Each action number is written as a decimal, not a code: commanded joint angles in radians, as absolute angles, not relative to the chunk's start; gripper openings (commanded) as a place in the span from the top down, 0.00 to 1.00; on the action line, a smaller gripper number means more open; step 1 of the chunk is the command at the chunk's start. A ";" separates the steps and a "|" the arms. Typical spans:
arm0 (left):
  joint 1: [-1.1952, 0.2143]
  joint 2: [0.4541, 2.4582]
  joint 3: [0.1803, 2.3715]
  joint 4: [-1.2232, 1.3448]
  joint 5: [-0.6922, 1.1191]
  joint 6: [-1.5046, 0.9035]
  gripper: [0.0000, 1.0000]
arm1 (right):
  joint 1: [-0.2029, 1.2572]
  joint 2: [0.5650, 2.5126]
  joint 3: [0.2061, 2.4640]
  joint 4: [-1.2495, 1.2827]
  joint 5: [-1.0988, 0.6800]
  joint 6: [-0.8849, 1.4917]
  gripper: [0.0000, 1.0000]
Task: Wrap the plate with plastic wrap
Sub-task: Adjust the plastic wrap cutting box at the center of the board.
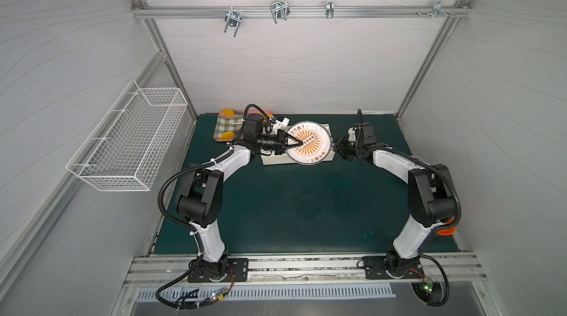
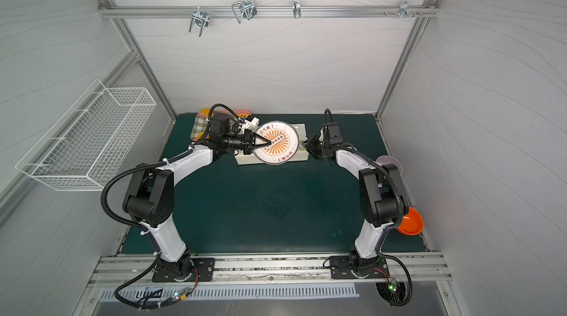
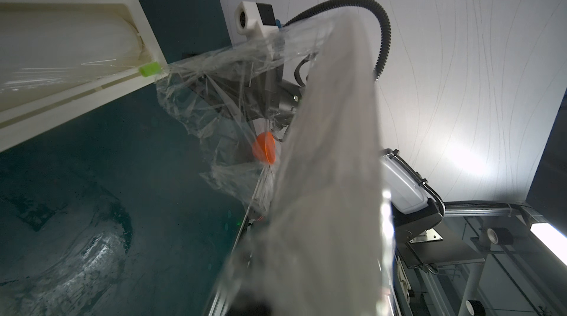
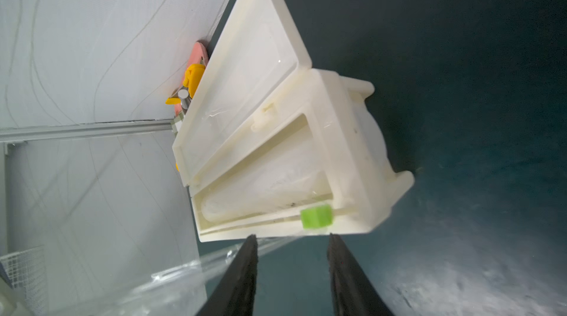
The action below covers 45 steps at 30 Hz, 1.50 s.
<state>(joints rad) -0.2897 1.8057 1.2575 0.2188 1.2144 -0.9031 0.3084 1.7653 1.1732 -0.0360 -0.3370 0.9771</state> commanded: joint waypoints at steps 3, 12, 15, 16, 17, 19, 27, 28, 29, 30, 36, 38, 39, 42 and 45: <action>-0.291 1.777 1.304 0.331 1.258 -0.923 1.00 | 0.367 1.820 1.180 0.054 -0.358 1.163 0.67; -0.291 1.722 1.324 0.325 1.249 -0.938 1.00 | 0.353 1.921 1.143 0.153 -0.379 1.253 0.89; -0.291 1.721 1.347 0.318 1.248 -0.939 1.00 | 0.351 1.938 1.134 0.241 -0.445 1.301 0.95; -0.291 1.723 1.356 0.311 1.248 -0.935 1.00 | 0.343 1.953 1.132 0.300 -0.489 1.328 0.99; -0.291 1.727 1.367 0.298 1.247 -0.928 1.00 | 0.335 1.968 1.135 0.360 -0.532 1.355 1.00; -0.290 1.737 1.387 0.278 1.247 -0.914 1.00 | 0.321 1.978 1.124 0.492 -0.592 1.417 1.00; -0.281 1.775 1.473 0.273 1.240 -0.946 1.00 | 0.283 1.826 1.037 0.500 -0.675 1.330 1.00; -0.281 1.772 1.479 0.254 1.241 -0.937 1.00 | 0.281 1.809 1.033 0.446 -0.687 1.304 1.00; -0.281 1.767 1.478 0.236 1.242 -0.928 1.00 | 0.279 1.785 1.035 0.341 -0.686 1.266 0.99; -0.281 1.761 1.470 0.230 1.241 -0.921 1.00 | 0.275 1.766 1.027 0.299 -0.675 1.230 0.97; -0.281 1.735 1.408 0.211 1.227 -0.879 1.00 | 0.270 1.718 1.025 0.093 -0.606 1.031 0.82; -0.282 1.737 1.404 0.226 1.231 -0.892 1.00 | 0.305 1.700 1.044 0.007 -0.562 0.966 0.78; -0.282 1.735 1.401 0.231 1.231 -0.894 1.00 | 0.323 1.700 1.041 0.011 -0.561 0.964 0.77; -0.284 1.720 1.386 0.230 1.231 -0.892 1.00 | 0.358 1.730 1.031 0.073 -0.588 1.016 0.75; -0.285 1.705 1.364 0.229 1.232 -0.890 1.00 | 0.391 1.766 1.031 0.140 -0.588 1.081 0.75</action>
